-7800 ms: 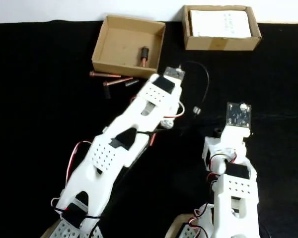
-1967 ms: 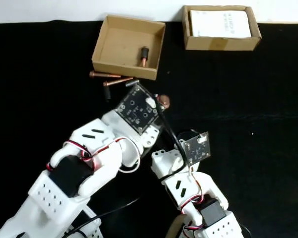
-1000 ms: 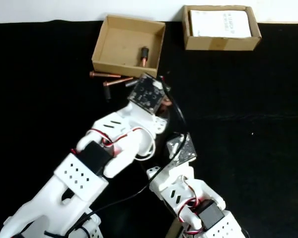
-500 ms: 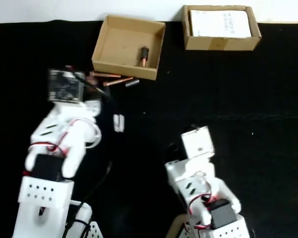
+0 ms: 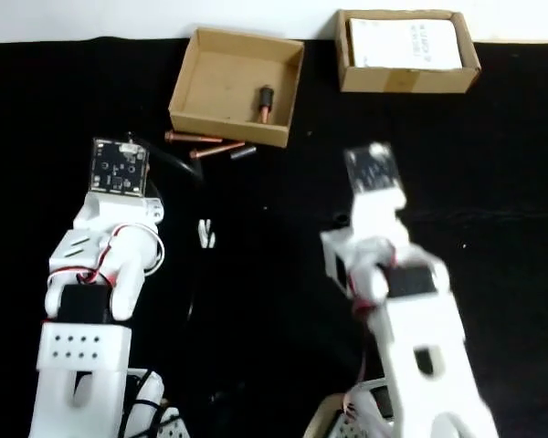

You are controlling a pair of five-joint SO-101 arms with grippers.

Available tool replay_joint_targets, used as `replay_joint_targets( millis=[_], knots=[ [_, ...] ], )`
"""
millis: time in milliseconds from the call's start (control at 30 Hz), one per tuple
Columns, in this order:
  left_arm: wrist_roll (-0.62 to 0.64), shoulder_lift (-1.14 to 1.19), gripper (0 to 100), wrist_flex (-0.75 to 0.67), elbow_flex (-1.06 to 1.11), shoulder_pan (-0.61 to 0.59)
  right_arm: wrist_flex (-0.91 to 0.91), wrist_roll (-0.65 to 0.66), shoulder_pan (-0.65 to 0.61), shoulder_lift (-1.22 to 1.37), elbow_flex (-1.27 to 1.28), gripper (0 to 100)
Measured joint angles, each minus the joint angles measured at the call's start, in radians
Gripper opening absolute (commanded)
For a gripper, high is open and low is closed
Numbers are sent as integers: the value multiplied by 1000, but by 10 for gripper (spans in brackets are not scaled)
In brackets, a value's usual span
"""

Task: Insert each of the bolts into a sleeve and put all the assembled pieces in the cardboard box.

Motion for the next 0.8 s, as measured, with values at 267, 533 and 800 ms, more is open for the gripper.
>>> replay_joint_targets(
  millis=[267, 533, 800],
  knots=[
    [-15, 387, 10, -3, -110, -61, 203, 68, -15, 582, -382, 6],
    [-15, 747, 9, -5, -290, -68, 311, 169, -51, 1082, -732, 6],
    [-18, 783, 9, -21, -318, -68, 334, 180, -55, 1307, -905, 156]
  ],
)
